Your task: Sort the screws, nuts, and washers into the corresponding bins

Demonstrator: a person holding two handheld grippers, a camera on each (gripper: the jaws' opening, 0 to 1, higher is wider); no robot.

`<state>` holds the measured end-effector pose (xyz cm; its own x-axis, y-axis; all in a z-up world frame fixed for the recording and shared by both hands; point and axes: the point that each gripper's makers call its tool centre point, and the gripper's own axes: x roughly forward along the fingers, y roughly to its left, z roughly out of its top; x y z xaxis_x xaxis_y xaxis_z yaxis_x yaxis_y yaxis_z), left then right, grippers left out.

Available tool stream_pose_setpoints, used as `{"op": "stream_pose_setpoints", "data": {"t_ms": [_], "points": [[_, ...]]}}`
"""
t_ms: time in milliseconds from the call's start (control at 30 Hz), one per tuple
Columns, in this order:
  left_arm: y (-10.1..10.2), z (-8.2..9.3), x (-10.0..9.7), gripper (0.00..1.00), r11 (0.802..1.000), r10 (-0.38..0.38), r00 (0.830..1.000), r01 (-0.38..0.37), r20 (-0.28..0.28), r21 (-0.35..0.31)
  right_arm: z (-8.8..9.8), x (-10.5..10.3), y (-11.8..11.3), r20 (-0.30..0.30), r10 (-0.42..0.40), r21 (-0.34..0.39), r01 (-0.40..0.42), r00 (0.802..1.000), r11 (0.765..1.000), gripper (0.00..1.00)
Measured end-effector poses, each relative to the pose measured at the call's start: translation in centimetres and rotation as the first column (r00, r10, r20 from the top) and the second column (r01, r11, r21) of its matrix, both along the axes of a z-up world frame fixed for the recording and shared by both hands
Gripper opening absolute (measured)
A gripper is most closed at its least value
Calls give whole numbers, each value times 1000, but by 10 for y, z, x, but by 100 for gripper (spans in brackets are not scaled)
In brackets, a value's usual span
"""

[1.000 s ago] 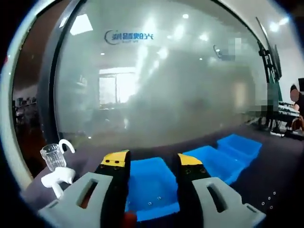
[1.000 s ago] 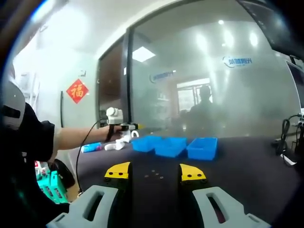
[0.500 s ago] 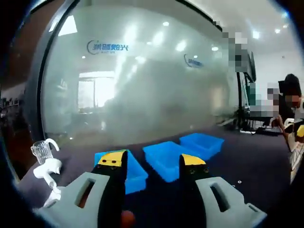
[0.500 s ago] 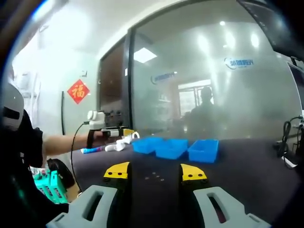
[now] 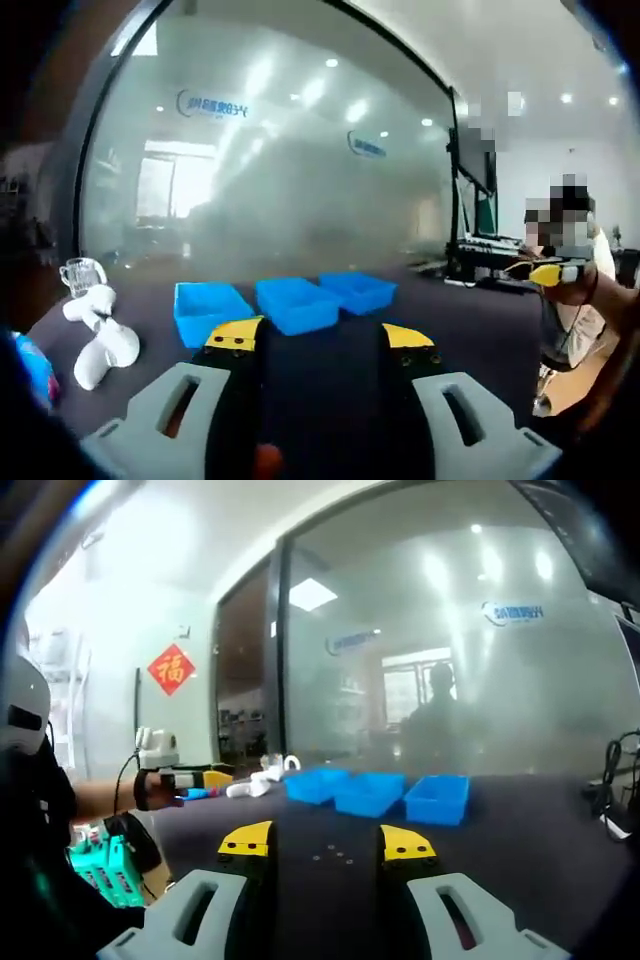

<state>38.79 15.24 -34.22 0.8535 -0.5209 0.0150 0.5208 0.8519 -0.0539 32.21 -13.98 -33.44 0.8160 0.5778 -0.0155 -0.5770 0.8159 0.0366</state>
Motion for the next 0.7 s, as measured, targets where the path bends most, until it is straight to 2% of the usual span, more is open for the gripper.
{"op": "stream_pose_setpoints", "data": {"t_ms": [167, 333, 367, 533, 700], "points": [[15, -6, -29, 44, 1000, -10, 1000, 10, -4, -20, -1, 1, 0, -3, 0, -2, 0, 1000, 1000, 35], [28, -15, -55, 44, 999, 8, 1000, -9, 14, 49, -3, 3, 0, -6, 3, -3, -3, 1000, 1000, 35], [33, -19, -57, 44, 996, 20, 1000, -21, 17, 84, -4, 3, 0, -5, 3, -5, -3, 1000, 1000, 35], [35, -18, -77, 44, 999, -1, 1000, 1, 7, 50, -7, 3, 0, -9, 3, -2, -3, 1000, 1000, 35], [35, -18, -83, 44, 997, -15, 1000, 15, 6, 76, -8, 4, 1, -10, 8, -6, -8, 1000, 1000, 35]]}}
